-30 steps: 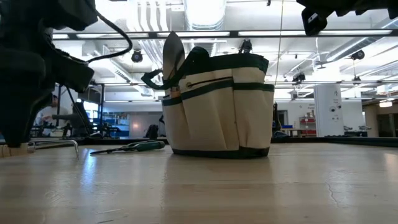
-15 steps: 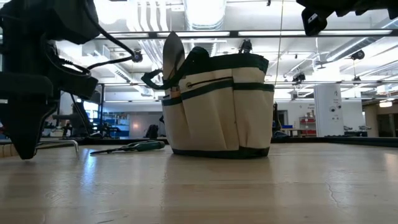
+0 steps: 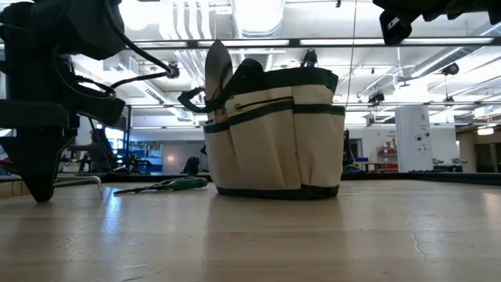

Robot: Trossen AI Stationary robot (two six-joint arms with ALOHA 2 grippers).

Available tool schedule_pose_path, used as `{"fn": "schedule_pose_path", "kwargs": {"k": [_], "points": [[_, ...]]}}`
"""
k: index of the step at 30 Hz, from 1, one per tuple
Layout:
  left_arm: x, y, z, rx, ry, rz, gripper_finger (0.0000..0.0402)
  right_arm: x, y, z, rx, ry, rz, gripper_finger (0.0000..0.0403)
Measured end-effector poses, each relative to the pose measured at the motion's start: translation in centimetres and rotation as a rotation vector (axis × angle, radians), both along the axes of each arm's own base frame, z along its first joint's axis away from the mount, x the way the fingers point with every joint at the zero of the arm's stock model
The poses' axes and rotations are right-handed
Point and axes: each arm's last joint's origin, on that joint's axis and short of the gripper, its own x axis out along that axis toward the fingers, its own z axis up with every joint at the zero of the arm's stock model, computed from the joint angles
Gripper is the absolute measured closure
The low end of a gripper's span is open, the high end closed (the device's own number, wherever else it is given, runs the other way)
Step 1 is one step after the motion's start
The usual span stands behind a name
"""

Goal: Pick & Place Garden tools in Gardening bag
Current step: Put the hand rake into the pocket of the gardening bag

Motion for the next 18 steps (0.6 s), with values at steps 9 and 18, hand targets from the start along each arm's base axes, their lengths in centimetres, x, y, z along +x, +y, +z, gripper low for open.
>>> {"fn": "schedule_pose_path", "kwargs": {"k": [9, 18], "points": [[0.1, 0.2, 0.1, 0.062, -0.022, -0.031, 0.0333, 0.0, 0.0, 0.0, 0.000, 0.000, 0.000, 0.0394], [1.1, 0.4, 2.6, 0.210, -0.239, -0.108, 0.0333, 0.0, 0.0, 0.0, -0.001, 0.000, -0.001, 0.0394]]}}
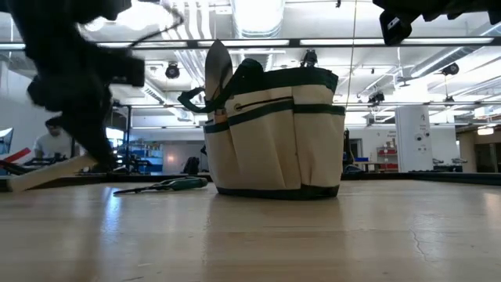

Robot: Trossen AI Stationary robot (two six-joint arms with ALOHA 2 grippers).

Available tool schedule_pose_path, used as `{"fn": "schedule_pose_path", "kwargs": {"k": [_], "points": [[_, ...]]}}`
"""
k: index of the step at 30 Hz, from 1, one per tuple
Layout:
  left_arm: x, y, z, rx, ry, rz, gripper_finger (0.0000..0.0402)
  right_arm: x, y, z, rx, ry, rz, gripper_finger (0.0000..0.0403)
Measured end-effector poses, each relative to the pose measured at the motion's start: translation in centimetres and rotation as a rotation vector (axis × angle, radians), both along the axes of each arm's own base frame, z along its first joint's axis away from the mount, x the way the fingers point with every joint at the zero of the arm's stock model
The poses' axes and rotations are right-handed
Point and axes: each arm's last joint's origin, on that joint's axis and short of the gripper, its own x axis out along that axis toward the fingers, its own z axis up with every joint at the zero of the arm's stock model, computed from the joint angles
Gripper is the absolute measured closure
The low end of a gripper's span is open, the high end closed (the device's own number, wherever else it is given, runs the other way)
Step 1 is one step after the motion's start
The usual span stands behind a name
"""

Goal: Pick & Place Garden tools in Gardening bag
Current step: Put the hand rake into the pocket of the gardening bag

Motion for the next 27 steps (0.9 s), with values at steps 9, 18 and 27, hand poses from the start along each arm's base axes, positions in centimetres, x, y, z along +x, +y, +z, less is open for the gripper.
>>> {"fn": "schedule_pose_path", "kwargs": {"k": [9, 18, 27], "points": [[0.1, -1.0, 3.9, 0.028, -0.311, -0.132, 0.0333, 0.0, 0.0, -0.6, 0.007, 0.020, -0.006, 0.0394], [-1.1, -2.1, 7.2, 0.155, -0.554, -0.172, 0.0333, 0.1, -0.1, -0.9, 0.021, 0.029, -0.037, 0.0394], [0.2, -3.4, 9.3, 0.284, -0.742, -0.239, 0.0333, 0.1, -0.2, -0.9, 0.024, 0.028, -0.057, 0.0394]]}}
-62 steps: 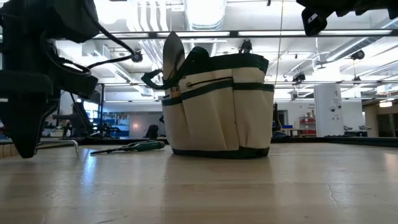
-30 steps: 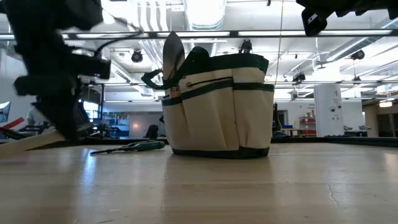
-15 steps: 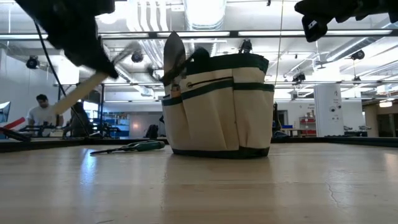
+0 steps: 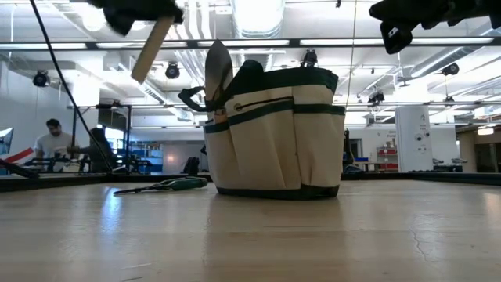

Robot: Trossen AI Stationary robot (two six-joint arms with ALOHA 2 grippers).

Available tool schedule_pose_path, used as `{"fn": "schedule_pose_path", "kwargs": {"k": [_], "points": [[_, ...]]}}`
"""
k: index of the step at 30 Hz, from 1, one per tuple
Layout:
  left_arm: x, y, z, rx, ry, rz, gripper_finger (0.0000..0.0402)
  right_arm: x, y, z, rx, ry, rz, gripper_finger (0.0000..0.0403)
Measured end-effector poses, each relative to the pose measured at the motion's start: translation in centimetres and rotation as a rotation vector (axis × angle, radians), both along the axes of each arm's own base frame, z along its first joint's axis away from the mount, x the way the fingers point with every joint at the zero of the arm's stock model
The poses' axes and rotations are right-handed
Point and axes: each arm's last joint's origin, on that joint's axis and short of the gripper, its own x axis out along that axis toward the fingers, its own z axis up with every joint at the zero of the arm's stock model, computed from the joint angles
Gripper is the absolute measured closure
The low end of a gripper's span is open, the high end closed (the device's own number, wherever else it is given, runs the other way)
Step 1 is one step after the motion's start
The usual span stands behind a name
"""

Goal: Pick & Place Garden tools in Gardening bag
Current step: Put the hand rake into the pocket of the gardening bag

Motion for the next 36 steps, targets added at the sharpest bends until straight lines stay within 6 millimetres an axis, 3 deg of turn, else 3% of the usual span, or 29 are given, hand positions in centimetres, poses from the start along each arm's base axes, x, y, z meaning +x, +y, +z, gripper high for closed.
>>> {"fn": "schedule_pose_path", "kwargs": {"k": [8, 22, 36], "points": [[1.6, -1.9, 1.8, 0.101, -0.232, -0.096, 0.0333, 0.0, 0.0, 0.0, 0.000, 0.000, 0.001, 0.0394], [6.0, -4.9, -1.3, 0.223, -0.414, -0.196, 0.0333, 0.0, 0.0, 0.0, 0.003, 0.000, 0.001, 0.0394], [8.2, -3.7, -3.4, 0.174, -0.433, -0.218, 0.0333, 0.0, 0.0, 0.0, 0.001, -0.004, 0.002, 0.0394]]}}
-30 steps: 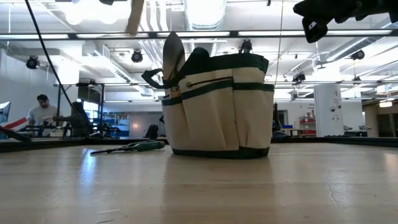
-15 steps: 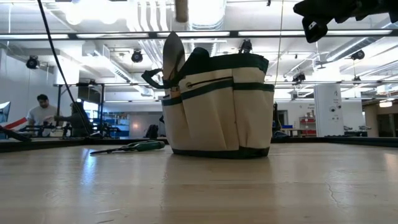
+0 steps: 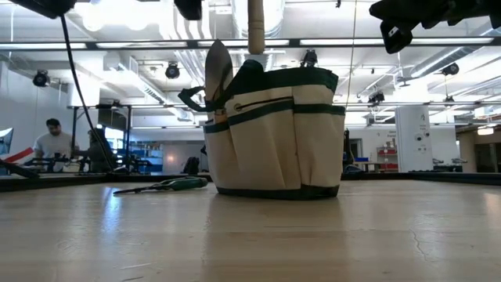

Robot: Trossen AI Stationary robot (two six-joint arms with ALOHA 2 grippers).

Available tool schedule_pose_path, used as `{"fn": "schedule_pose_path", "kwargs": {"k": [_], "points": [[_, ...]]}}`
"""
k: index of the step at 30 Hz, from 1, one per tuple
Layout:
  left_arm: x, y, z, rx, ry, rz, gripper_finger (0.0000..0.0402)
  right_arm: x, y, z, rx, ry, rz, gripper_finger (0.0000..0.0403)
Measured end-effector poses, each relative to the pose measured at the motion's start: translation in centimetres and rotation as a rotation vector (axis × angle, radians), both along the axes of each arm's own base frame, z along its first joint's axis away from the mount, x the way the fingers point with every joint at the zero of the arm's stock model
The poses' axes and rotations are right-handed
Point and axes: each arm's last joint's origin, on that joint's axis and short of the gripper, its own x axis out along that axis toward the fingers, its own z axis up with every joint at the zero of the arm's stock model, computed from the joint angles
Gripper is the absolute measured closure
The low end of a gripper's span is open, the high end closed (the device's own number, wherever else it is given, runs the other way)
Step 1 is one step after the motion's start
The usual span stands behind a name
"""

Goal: Pick & Place Garden tools in Gardening bag
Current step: Put the hand rake into the pocket of the gardening bag

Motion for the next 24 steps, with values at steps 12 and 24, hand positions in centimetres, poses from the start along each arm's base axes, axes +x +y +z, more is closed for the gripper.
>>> {"fn": "schedule_pose_path", "kwargs": {"k": [12, 24], "points": [[1.2, 1.4, -1.3, -0.029, 0.029, 0.003, 0.0333, 0.0, 0.0, 0.0, -0.002, -0.002, 0.000, 0.0394], [1.9, 2.4, -2.3, -0.044, 0.061, 0.083, 0.0333, 0.0, 0.0, 0.0, -0.006, -0.002, 0.001, 0.0394]]}}
